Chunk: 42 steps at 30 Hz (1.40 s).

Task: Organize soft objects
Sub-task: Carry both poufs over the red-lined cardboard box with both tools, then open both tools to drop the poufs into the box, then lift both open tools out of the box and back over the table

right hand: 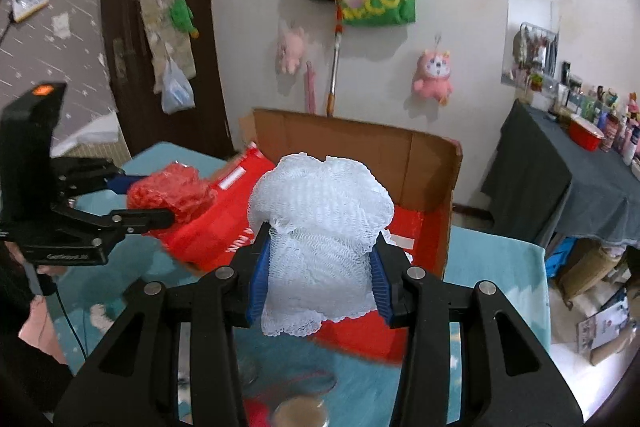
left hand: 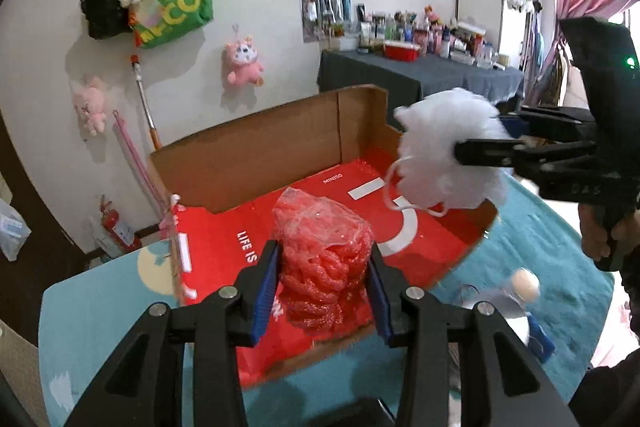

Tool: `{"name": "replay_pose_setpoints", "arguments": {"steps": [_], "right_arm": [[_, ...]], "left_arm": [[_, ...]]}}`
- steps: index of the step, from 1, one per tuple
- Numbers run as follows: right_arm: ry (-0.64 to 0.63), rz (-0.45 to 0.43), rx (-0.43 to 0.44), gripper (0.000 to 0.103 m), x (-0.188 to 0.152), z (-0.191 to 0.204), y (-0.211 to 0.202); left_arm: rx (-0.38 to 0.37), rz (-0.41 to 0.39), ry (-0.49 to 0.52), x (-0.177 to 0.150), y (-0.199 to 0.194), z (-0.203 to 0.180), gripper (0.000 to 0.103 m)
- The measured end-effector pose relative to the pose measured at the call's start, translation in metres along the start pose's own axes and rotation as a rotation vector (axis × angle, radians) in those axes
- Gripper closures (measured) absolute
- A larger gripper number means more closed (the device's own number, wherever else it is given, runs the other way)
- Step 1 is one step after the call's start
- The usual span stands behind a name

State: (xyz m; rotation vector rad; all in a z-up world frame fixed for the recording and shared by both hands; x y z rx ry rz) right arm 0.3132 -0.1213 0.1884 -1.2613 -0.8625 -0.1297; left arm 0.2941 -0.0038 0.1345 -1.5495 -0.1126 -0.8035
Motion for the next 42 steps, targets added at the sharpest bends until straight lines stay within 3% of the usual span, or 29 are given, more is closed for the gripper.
{"name": "replay_pose_setpoints", "arguments": {"steps": [12, 19, 25, 30, 42], "right_arm": [[0.07, 0.254, -0.079, 0.062, 0.064, -0.044, 0.136], [0.127, 0.336, -0.108, 0.062, 0.073, -0.059, 0.19], [0.137, 0.379, -0.132, 0.058, 0.061, -0.064, 0.216], [0.135, 0.37, -0.12, 0.054, 0.058, -0.064, 0.213], [0.146, 0.374, -0.13, 0.043, 0.063, -0.063, 0.212]], "left_arm": [[0.008, 0.197, -0.021, 0.063, 0.119, 0.032, 0.059], [0.054, 0.22, -0.04, 0.072, 0.166, 0.043, 0.056], [0.102, 0.205, -0.031, 0.071, 0.187, 0.046, 0.054], [0.111, 0.229, -0.035, 0.068, 0.191, 0.045, 0.051], [0.079, 0.206, -0.066, 0.071, 0.176, 0.045, 0.033]]}}
Point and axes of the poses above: each gripper's, at about its wrist camera, not at the fingertips, and y roughly the way its jaws point, z to its left, x to its top, the point moved 6 cm from there along y, roughly the way its jaws point, and after that the axes turned 15 degrees about z, right-handed, at the moved point
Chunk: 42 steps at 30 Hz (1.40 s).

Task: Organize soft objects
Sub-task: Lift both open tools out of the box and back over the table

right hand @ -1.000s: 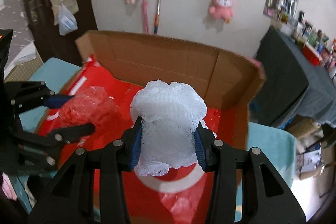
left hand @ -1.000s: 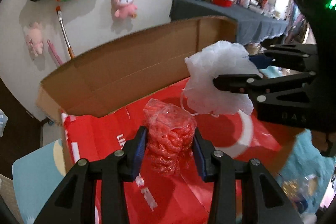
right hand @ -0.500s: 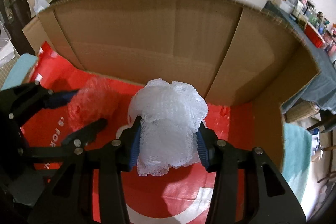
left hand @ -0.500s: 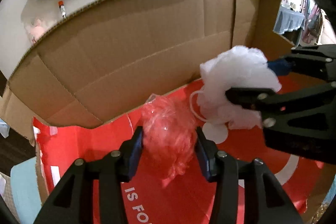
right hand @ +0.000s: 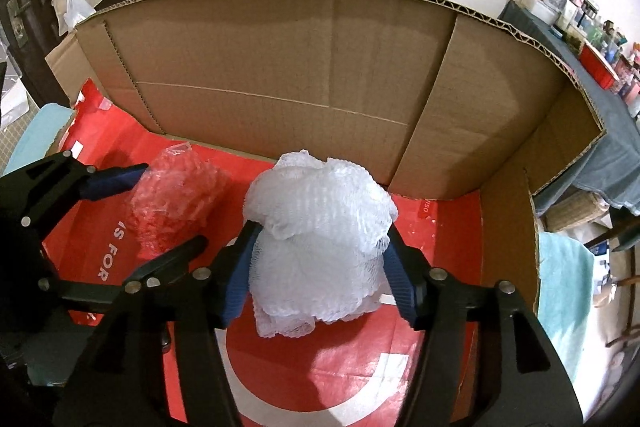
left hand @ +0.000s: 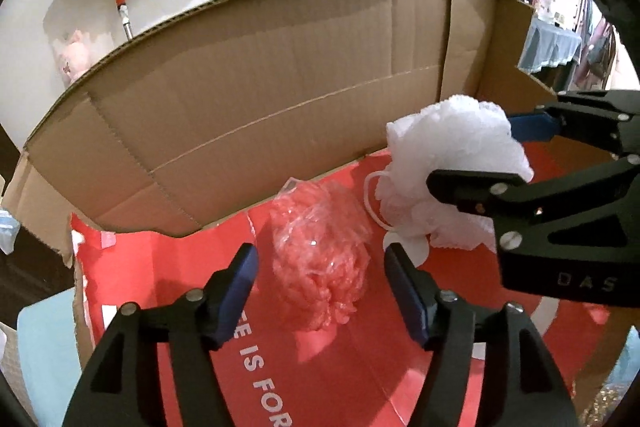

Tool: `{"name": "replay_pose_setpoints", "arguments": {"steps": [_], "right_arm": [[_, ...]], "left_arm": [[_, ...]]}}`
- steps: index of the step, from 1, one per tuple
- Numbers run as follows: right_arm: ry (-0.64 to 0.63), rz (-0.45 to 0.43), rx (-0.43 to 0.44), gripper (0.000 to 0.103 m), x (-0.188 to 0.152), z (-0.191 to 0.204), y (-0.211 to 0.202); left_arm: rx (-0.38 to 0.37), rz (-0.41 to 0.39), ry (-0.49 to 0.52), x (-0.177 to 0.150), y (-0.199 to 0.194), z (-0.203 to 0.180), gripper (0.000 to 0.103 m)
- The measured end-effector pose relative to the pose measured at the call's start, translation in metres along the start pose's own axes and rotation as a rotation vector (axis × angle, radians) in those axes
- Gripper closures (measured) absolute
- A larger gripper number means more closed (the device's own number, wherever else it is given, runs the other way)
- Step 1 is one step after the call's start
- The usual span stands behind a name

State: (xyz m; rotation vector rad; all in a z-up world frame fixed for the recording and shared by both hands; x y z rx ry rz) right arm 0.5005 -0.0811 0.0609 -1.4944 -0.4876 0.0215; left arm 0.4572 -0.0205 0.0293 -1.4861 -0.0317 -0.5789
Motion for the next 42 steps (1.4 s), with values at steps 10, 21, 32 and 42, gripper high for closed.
{"name": "replay_pose_setpoints", "arguments": {"steps": [10, 21, 32, 42], "right_arm": [[0.03, -0.03, -0.019, 0.037, -0.006, 0.0, -0.03], [0.021, -0.183, -0.051, 0.021, -0.039, 0.007, -0.128], [0.017, -0.396, -0.076, 0.016, -0.113, 0.021, -0.231], [-0.012, -0.592, -0.106, 0.012, -0.214, 0.051, -0.292]], "left_arm": [[0.0, -0.072, -0.052, -0.014, -0.045, 0.017, 0.012], [-0.007, -0.256, -0.147, -0.039, -0.153, 0.025, 0.0], [-0.021, -0.43, -0.174, -0.099, -0.248, 0.011, 0.0], [0.026, -0.55, -0.178, -0.181, -0.29, -0.026, 0.0]]}}
Point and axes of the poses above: each gripper's, at about its wrist camera, not at the fingertips, and y roughly the way its jaws point, z to its left, x to its top, the point moved 6 cm from there along y, roughly the way its jaws point, and after that the axes turned 15 degrees about z, right-handed, at the moved point
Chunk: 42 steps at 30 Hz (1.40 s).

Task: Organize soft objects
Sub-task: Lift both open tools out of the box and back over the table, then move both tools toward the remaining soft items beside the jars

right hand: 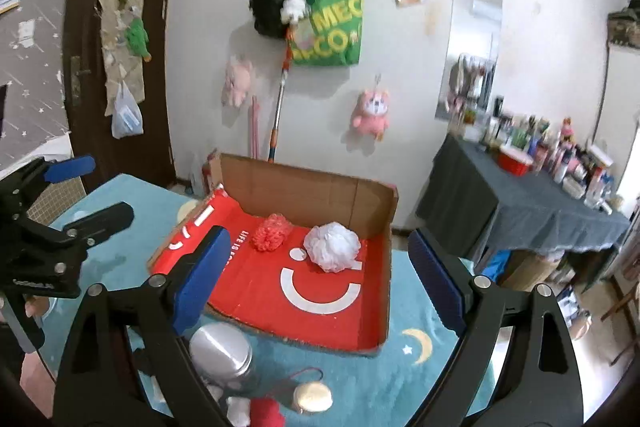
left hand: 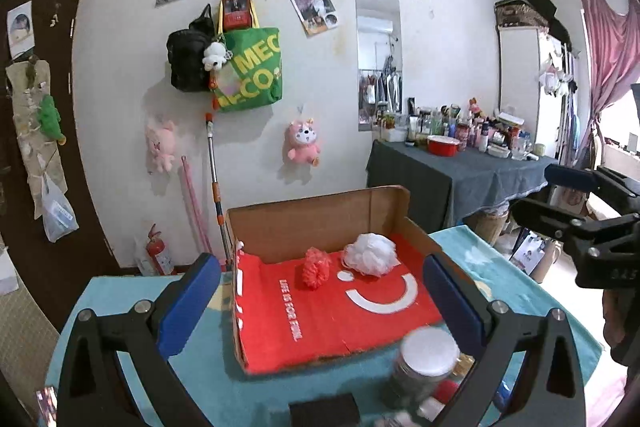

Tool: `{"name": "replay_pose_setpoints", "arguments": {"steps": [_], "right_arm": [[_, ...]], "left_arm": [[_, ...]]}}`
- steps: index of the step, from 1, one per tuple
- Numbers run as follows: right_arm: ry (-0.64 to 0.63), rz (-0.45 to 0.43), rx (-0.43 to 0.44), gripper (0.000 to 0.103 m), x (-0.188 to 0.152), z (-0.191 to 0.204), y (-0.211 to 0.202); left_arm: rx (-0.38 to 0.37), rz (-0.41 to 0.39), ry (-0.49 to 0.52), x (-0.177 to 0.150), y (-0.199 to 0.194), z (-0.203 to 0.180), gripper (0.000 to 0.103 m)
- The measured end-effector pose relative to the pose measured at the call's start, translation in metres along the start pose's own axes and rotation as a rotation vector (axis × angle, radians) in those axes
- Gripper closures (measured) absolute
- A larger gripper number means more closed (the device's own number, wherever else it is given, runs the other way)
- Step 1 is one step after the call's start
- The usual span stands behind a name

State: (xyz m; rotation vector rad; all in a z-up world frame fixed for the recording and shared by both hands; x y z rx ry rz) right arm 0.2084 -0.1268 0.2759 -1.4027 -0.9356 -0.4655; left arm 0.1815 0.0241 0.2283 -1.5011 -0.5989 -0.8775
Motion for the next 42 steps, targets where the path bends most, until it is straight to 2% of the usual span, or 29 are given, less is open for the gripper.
{"name": "replay_pose_setpoints", "arguments": {"steps": [7, 12, 21, 32, 42], "right_arm": [[-0.023, -0.071, -0.03, 0.01, -0.048, 0.024, -0.052], [0.019, -0.137, -0.047, 0.003, -0.088, 0.03, -0.078], [0.092, -0.127, -0.05, 0.003, -0.157, 0.033, -0.072], [0.148, -0.094, -0.072, 0.003, -0.214, 0.028, -0.042], [0.185, 0.021, -0.067, 0.003, -0.248, 0.025, 0.003]], "left_arm": [[-0.012, -0.062, -0.04, -0.047, -0.037, -0.018, 0.0], [-0.017, -0.099, -0.055, -0.079, -0.053, -0.029, 0.0], [-0.002, -0.131, -0.075, -0.134, -0.06, -0.045, 0.0], [-0.013, -0.049, -0.072, -0.189, -0.022, -0.062, 0.0], [-0.01, 0.059, -0.085, -0.221, 0.018, -0.064, 0.0]]}}
Point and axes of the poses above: each gripper's, at about its wrist camera, not at the fingertips, and y roughly the way its jaws point, z to its left, x to its top, the point moved 6 cm from there along y, roughly the way its jaws point, and after that the axes turned 15 degrees about z, right-handed, at the moved point
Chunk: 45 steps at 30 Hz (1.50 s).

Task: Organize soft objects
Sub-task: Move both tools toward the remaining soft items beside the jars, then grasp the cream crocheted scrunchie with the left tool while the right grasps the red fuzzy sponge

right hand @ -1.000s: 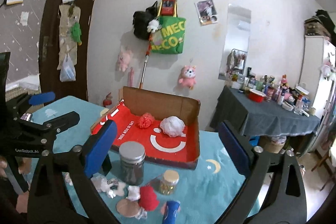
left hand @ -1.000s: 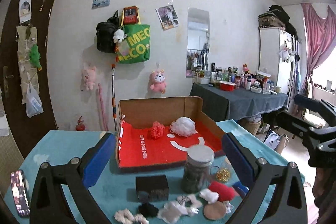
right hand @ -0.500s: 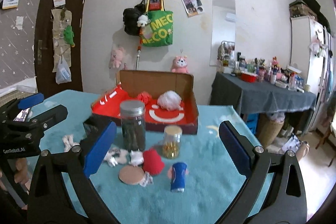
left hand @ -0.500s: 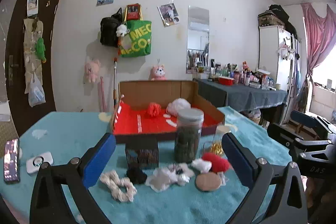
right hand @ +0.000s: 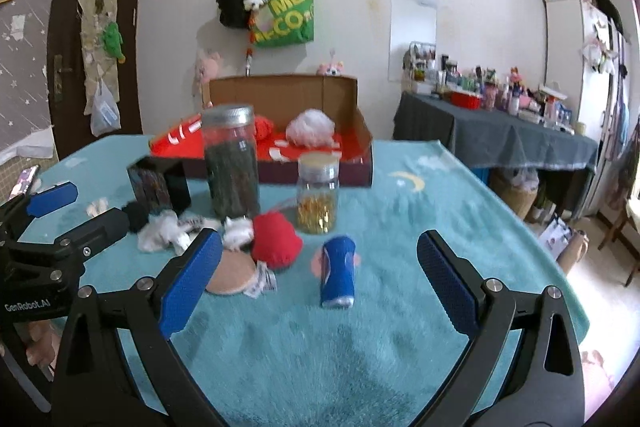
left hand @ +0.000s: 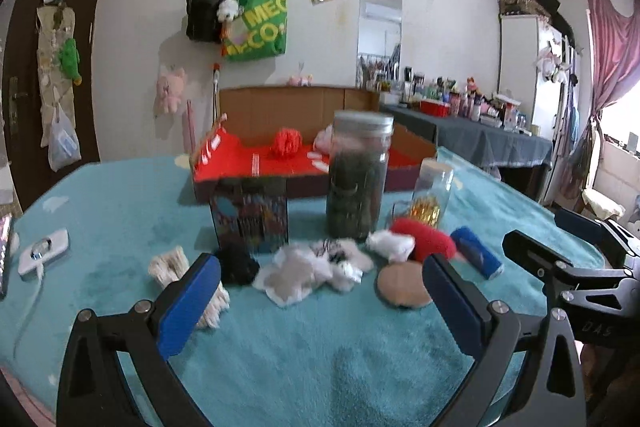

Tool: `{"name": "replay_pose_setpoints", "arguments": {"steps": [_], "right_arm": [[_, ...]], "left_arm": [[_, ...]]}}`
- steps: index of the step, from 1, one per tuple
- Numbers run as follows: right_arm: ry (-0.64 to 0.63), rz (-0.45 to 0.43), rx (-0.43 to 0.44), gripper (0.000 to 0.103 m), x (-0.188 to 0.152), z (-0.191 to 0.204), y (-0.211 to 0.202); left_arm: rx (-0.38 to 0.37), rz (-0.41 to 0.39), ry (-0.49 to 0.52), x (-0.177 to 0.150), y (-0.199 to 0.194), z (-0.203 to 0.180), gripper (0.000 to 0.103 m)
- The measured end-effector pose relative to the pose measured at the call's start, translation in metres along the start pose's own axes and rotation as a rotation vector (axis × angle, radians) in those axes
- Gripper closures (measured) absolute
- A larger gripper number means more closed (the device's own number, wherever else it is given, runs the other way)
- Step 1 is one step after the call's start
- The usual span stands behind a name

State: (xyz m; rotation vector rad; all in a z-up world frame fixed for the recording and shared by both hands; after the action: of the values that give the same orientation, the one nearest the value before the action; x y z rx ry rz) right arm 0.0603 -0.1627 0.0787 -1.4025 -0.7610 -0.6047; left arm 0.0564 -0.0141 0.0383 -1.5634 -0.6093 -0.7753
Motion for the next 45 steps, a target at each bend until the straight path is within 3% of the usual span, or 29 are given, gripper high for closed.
{"name": "replay_pose_setpoints", "arguments": {"steps": [9, 25, 35, 45], "right_arm": [[0.025, 0.072, 0.008, 0.003, -0.017, -0.003, 0.027], [0.048, 0.141, 0.018, 0.003, -0.028, -0.01, 0.052], [0.033, 0.183, 0.048, 0.003, -0.009, -0.007, 0.06], [0.019, 0.263, 0.089, 0.003, 0.024, -0.001, 0.078]], "left_arm": [[0.006, 0.091, -0.061, -0.015, 0.026, 0.015, 0.0], [0.012, 0.14, -0.061, -0.016, 0.035, 0.022, 0.0], [0.08, 0.144, -0.015, 0.002, 0.027, 0.045, 0.0], [0.111, 0.211, -0.06, 0.016, 0.032, 0.093, 0.0]]}}
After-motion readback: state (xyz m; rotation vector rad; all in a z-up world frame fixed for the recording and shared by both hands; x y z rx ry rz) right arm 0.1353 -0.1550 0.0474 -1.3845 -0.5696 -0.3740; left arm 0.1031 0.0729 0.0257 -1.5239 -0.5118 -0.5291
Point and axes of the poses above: each gripper's, at about its wrist camera, not at the fingertips, and y roughly the way its jaws point, z to its left, x to its top, the point moved 6 cm from there along y, roughly the way its jaws point, and after that the axes turned 15 degrees about z, right-handed, at the moved point
